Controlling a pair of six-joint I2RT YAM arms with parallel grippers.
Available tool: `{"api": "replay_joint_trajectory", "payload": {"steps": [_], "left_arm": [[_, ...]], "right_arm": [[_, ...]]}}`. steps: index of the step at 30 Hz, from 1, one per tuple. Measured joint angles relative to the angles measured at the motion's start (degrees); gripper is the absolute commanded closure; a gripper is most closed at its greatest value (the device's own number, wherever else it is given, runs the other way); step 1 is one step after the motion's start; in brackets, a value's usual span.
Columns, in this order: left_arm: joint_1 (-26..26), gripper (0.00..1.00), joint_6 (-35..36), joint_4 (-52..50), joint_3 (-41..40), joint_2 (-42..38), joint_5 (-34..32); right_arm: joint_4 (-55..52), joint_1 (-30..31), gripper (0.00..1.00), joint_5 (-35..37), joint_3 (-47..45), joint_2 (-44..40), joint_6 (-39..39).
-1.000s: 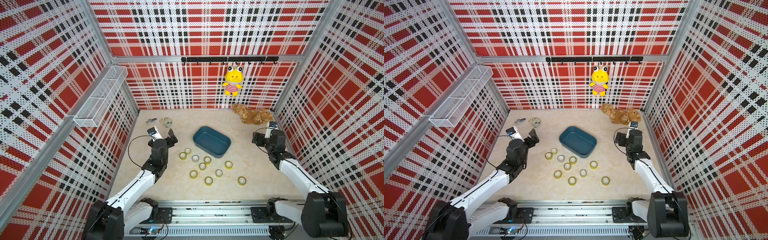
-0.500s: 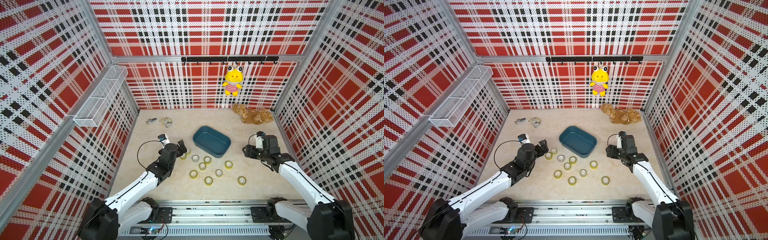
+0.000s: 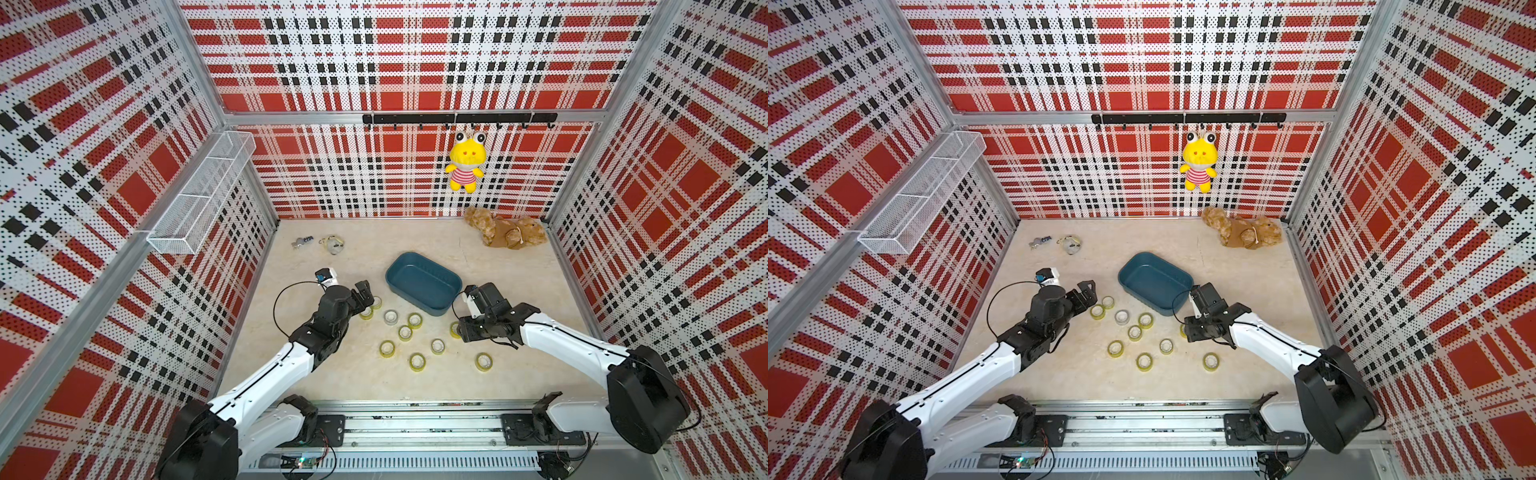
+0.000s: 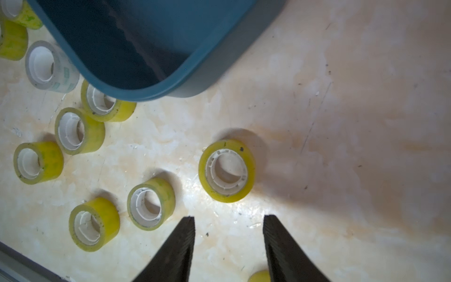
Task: Put the transparent tape into the storage box
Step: Pick up the tape at the center of the board.
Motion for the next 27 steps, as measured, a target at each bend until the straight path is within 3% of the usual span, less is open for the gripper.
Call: {"api": "replay_joint_trajectory", "payload": {"steps": [14, 27], "left_arm": [[-0.35, 0.01, -0.22, 0.00, 0.00, 0.90, 1.31], [-0.66, 0.01, -0.22, 0.00, 0.00, 0.85, 1.66]], "right_arm": [[0.42, 6.91, 0.54, 5.97, 7.26, 12.07, 0.87], [0.59, 8.79, 0.59, 11.13, 7.54, 15.47, 2.32]]}}
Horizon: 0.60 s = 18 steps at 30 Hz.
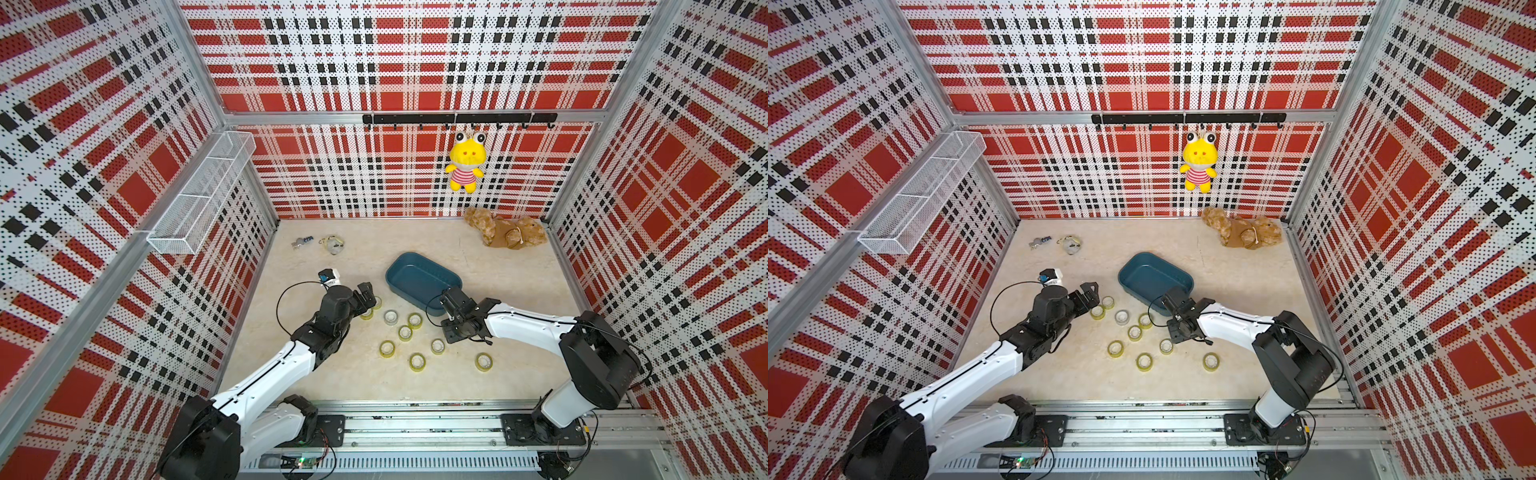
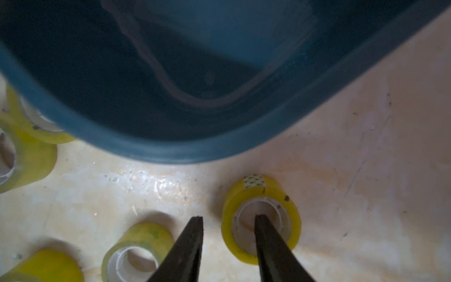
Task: Put the transparent tape into the storage box
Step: Pick up the tape at the center of the board.
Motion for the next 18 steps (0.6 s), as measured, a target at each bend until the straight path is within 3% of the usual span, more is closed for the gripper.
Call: {"api": "replay_joint_trajectory", "payload": {"steps": [11, 18], "left_arm": [[-1.14, 0.01, -0.04, 0.00, 0.02, -0.37, 0.11], [-1.70, 0.01, -0.04, 0.00, 0.07, -0.37, 0.04]], "right_arm": [[0.83, 0.17, 0.65, 2.91, -2.47, 0.31, 1.11], [2.08, 0.66, 0.81, 3.21, -2.93, 0.31, 1.70]]}}
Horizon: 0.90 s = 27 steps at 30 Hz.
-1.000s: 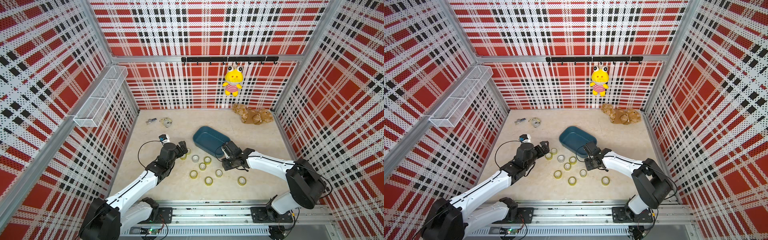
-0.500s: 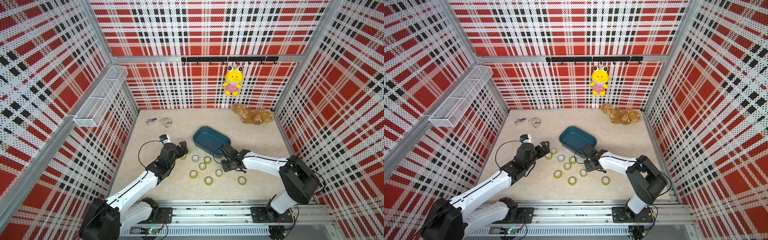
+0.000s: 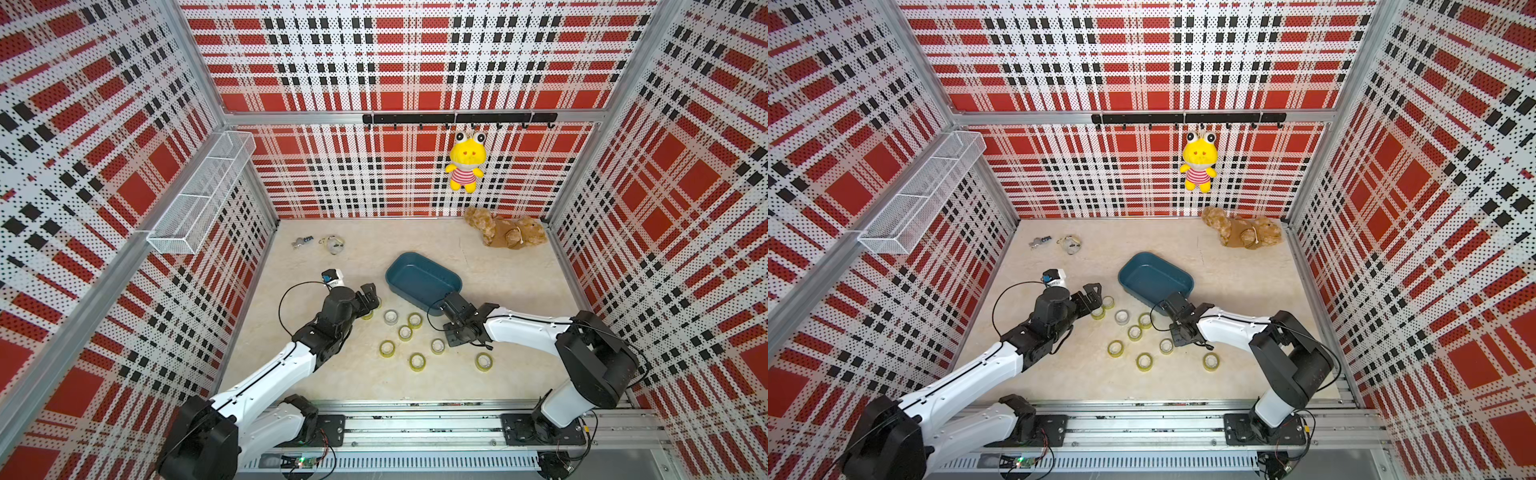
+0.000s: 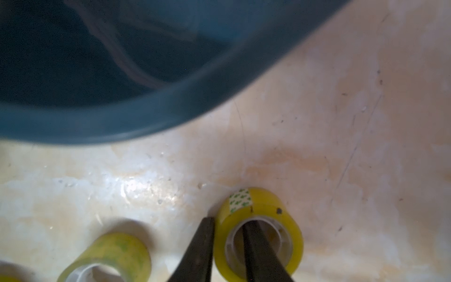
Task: Put the transparent tape into the storage box
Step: Pick up the tape at the center of the board.
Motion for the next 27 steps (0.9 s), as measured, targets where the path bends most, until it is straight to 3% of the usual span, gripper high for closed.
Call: {"api": "replay_joint_trajectory", "payload": {"steps": [5, 8, 27], "left_arm": [[-0.13, 0.01, 0.00, -0.04, 0.07, 0.00, -0.20], [-0.24, 0.01, 0.00, -0.28, 0.15, 0.00, -0.31], [-4.94, 0.01, -1.31, -2.58, 8.02, 0.59, -0.87]], "right_arm": [[0.26, 0.26, 0.96, 1.33, -0.20, -0.15, 0.02], [0.31, 0.26, 1.00, 1.60, -0.81, -0.85, -0.09], [-8.98, 0.24, 1.00, -0.09, 2.10, -21.31, -0.28]]}}
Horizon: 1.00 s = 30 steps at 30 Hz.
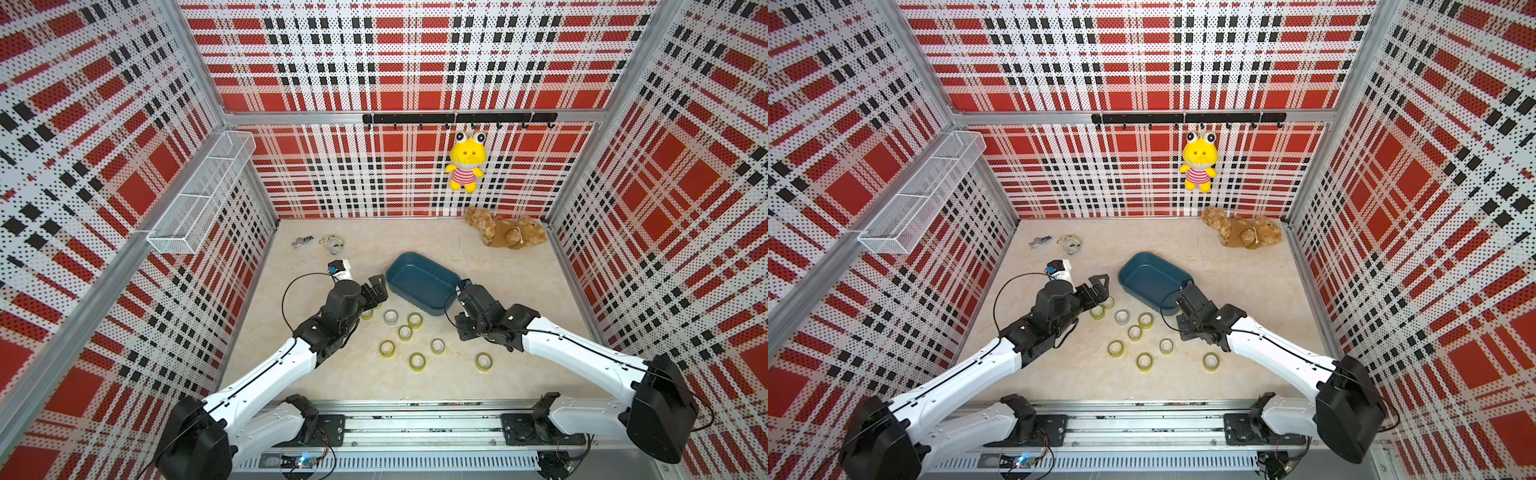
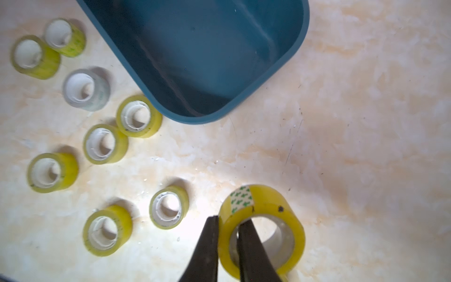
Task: Put the transparent tape into the storage box
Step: Pick up the tape at the center of the board, then place the tape in the storage box.
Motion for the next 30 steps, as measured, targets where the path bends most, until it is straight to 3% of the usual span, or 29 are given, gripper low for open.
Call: {"api": "replay_joint_trajectory", "payload": {"steps": [9, 21, 30], "left_arm": [[-0.76, 0.01, 0.98, 2.75, 8.35, 8.37, 0.63], [5.27, 0.01, 1.31, 6.03, 9.18, 12.15, 4.72], [6.21, 0.01, 1.36, 6.99, 6.93, 14.16, 6.16]], "right_arm": [[-0.76, -1.81, 1.00, -3.17, 11.26, 3.80, -1.99], [-0.33, -5.25, 1.00, -7.80, 25.99, 23.54, -5.57], [-0.35, -6.25, 1.00, -10.78, 35.39, 35.91, -6.32]]}}
